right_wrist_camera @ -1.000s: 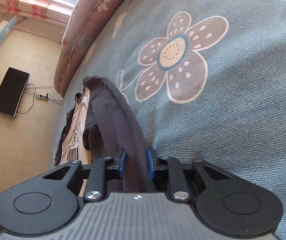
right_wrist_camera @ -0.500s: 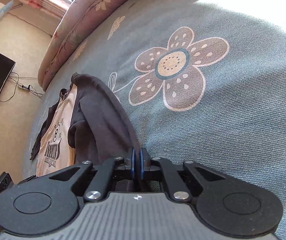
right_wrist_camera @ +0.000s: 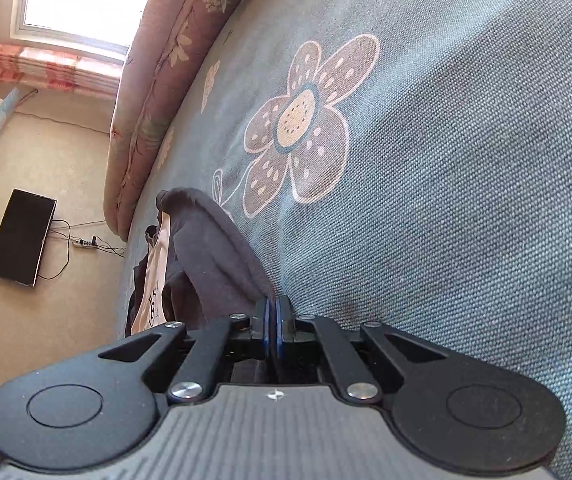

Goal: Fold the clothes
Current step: 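Grasp the brown sleeve with the right gripper and fold it across the body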

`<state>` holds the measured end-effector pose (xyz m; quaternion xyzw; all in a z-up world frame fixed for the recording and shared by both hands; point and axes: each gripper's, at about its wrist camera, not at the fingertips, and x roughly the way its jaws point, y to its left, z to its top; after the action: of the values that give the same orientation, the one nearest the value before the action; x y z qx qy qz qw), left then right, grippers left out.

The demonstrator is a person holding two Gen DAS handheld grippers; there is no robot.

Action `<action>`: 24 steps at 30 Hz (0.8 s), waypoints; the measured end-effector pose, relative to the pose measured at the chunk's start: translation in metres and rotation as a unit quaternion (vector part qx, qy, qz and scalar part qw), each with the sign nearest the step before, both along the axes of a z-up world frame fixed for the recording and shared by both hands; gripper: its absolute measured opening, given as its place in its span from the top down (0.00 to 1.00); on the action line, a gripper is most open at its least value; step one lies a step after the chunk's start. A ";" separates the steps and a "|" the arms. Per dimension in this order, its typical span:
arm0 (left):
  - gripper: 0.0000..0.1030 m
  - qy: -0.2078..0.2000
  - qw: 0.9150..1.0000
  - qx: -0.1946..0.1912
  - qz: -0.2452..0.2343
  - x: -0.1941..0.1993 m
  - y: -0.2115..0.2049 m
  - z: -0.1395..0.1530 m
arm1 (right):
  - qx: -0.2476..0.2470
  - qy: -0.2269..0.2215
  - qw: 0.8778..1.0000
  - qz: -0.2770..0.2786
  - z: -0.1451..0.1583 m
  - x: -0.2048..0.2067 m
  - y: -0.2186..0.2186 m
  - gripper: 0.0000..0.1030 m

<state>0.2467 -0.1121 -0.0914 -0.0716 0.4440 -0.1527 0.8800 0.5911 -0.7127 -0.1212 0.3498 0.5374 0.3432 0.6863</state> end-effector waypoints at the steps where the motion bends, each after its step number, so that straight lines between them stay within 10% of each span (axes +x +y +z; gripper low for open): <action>1: 0.02 0.000 1.000 0.000 0.000 0.000 0.000 0.000 | 0.001 0.004 1.000 -0.001 0.000 0.000 0.000 0.99; 18: 0.01 0.001 1.000 0.005 -0.001 0.001 -0.002 0.000 | 0.017 0.016 1.000 -0.017 -0.003 0.000 0.002 0.98; 24: 0.01 0.002 1.000 0.007 0.000 0.001 -0.003 0.000 | -0.071 -0.032 0.997 -0.015 0.025 -0.003 0.012 0.96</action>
<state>0.2481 -0.1148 -0.0913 -0.0662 0.4469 -0.1495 0.8795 0.5883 -0.7010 -0.0959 0.2971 0.5329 0.3050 0.7312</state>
